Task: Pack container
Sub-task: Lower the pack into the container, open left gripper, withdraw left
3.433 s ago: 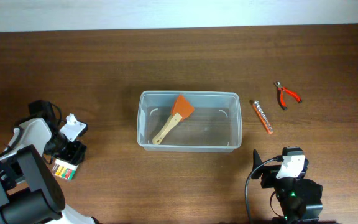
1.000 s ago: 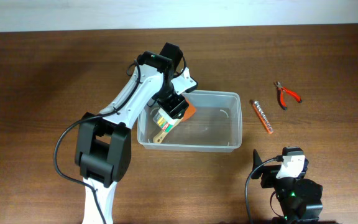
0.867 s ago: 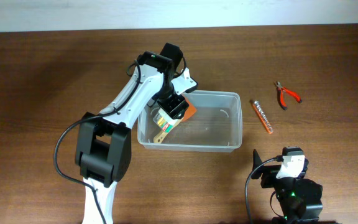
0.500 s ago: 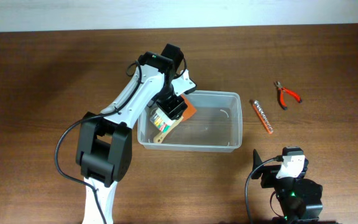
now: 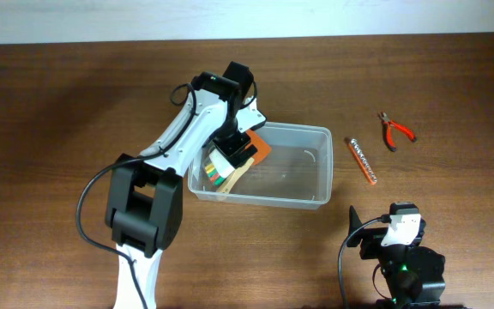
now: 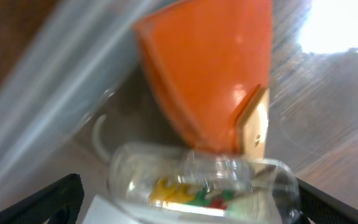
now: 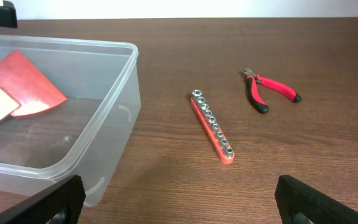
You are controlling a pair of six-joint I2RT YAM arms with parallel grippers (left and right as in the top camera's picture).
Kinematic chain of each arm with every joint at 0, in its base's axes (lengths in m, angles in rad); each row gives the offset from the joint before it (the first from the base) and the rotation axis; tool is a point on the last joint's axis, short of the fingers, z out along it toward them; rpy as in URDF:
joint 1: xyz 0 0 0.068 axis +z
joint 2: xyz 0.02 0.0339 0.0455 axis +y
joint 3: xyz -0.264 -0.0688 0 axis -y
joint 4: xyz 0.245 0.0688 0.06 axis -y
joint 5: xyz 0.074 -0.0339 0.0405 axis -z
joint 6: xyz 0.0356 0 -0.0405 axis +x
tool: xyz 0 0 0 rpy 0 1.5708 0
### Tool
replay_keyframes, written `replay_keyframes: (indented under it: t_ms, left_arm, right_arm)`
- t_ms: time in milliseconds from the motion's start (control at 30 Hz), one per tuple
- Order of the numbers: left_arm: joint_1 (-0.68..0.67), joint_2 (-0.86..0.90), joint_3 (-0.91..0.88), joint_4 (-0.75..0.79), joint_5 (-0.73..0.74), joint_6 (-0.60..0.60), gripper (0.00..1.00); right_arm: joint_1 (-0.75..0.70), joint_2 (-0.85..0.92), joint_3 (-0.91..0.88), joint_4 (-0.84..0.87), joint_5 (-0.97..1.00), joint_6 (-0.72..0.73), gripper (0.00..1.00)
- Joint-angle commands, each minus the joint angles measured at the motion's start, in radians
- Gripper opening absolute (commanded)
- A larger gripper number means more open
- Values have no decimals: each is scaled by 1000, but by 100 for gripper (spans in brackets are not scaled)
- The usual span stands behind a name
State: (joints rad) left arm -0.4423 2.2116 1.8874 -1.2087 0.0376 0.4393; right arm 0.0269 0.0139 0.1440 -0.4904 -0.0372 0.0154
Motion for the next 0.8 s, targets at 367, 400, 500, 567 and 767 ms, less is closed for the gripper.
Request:
replay_keyframes:
  t_ms: [367, 400, 500, 567, 767]
  left_arm:
    - [164, -393, 13, -42, -140, -158, 99]
    - [189, -410, 13, -51, -140, -175, 99]
    - [284, -452, 13, -93, -140, -234, 99]
    - [353, -469, 13, -114, -138, -265, 99]
    - [583, -481, 6, -111, -25, -274, 99]
  right_arm:
    - [5, -8, 35, 18, -24, 2, 99]
    - [5, -8, 39, 21, -32, 2, 99]
    - [5, -8, 61, 23, -76, 2, 99]
    - [5, -6, 80, 13, -82, 1, 98]
    - [5, 76, 207, -93, -72, 1, 99]
